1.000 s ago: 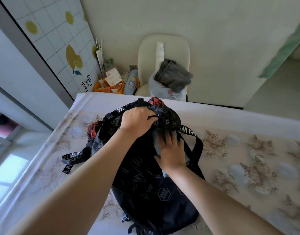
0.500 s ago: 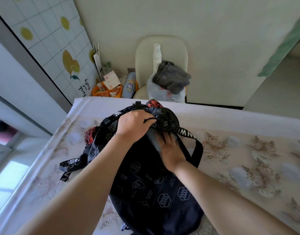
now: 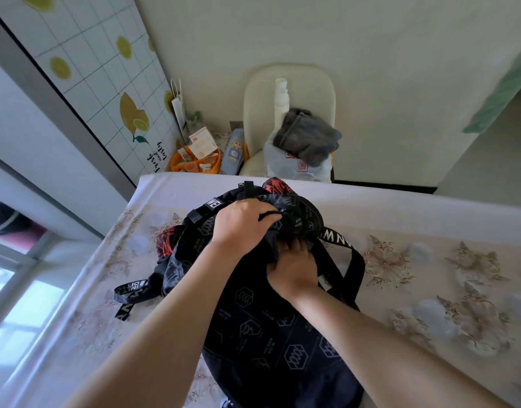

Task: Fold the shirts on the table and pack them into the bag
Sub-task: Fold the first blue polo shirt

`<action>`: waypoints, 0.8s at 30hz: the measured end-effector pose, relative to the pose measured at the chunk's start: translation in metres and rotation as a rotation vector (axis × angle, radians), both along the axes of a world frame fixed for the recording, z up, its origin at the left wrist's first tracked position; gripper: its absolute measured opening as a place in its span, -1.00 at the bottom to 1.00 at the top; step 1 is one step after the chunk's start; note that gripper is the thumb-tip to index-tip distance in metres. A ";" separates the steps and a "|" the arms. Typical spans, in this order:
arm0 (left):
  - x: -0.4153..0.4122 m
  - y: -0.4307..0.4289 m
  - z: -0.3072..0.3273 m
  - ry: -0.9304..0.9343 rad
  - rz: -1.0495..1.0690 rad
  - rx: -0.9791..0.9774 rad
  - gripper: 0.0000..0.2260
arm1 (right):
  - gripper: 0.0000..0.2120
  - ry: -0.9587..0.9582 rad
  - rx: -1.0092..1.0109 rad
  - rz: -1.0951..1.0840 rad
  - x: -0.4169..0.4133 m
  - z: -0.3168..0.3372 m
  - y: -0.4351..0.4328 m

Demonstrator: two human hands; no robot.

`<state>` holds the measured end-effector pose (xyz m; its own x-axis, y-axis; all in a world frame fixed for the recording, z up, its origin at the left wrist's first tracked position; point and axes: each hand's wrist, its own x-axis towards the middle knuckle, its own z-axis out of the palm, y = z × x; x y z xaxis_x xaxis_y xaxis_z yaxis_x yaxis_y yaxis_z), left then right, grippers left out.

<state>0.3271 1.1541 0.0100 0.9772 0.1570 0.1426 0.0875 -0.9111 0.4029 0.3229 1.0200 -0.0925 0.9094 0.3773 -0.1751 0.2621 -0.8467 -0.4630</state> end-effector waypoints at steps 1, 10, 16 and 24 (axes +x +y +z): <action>-0.001 0.000 0.000 0.016 0.001 -0.003 -0.78 | -0.54 -0.159 0.052 -0.034 -0.009 0.005 -0.004; -0.037 0.010 0.001 0.250 -0.076 0.202 -0.42 | -0.34 -0.524 0.015 0.300 0.025 0.023 -0.034; -0.071 0.021 -0.001 0.415 -0.072 0.258 -0.50 | -0.19 -0.314 -0.264 0.558 0.047 0.040 -0.056; -0.078 -0.059 0.020 0.237 -0.101 0.106 -0.52 | -0.44 -0.114 -0.112 0.274 -0.020 0.094 -0.137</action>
<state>0.2495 1.0954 0.0303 0.9952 0.0539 -0.0811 0.0749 -0.9560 0.2838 0.3030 0.8826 0.0016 0.7927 0.5952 -0.1320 0.5325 -0.7814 -0.3254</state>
